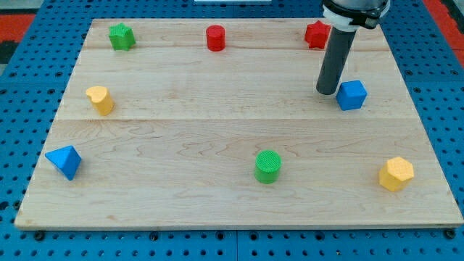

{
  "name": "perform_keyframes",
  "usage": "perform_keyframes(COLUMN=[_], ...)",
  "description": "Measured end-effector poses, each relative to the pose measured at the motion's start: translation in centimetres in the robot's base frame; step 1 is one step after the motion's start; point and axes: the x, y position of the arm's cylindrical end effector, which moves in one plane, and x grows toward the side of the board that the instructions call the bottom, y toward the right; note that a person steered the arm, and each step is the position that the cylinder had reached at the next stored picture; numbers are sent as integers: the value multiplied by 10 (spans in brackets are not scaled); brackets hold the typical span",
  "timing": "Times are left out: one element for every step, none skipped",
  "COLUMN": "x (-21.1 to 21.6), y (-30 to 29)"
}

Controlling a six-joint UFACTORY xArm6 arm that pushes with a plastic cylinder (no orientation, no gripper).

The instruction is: Move red star slightly down

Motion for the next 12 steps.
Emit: perform_keyframes(x=[-4,-4,-9,-29,-41,-43,-48,-47,-86,-150,-185,-191], y=[0,0,1,4,11,-17,-14,53,79,107,57,8])
